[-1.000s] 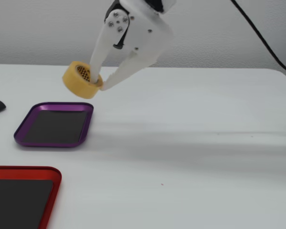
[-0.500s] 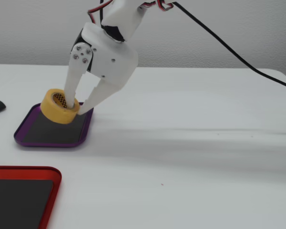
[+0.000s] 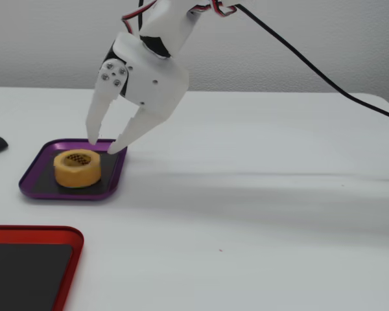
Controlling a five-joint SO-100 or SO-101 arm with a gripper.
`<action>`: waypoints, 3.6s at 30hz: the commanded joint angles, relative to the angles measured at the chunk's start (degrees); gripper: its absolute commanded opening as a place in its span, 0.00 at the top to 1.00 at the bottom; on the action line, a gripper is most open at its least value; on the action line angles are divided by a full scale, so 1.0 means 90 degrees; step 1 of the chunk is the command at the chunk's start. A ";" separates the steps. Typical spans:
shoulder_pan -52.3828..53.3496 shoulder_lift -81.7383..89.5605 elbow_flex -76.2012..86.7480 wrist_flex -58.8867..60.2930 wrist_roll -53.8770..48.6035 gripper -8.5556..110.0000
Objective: Grasp a tape and put it in the right purple dish.
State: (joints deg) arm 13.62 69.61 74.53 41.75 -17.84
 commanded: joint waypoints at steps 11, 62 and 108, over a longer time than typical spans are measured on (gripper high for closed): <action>-0.0068 0.1094 -0.1299 0.2393 0.0068 0.76; -0.0381 1.4326 1.1143 0.2900 0.1836 0.75; -0.0381 1.4189 1.1191 0.3486 0.2090 0.93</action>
State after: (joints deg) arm 9.93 191.43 174.90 73.04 0.53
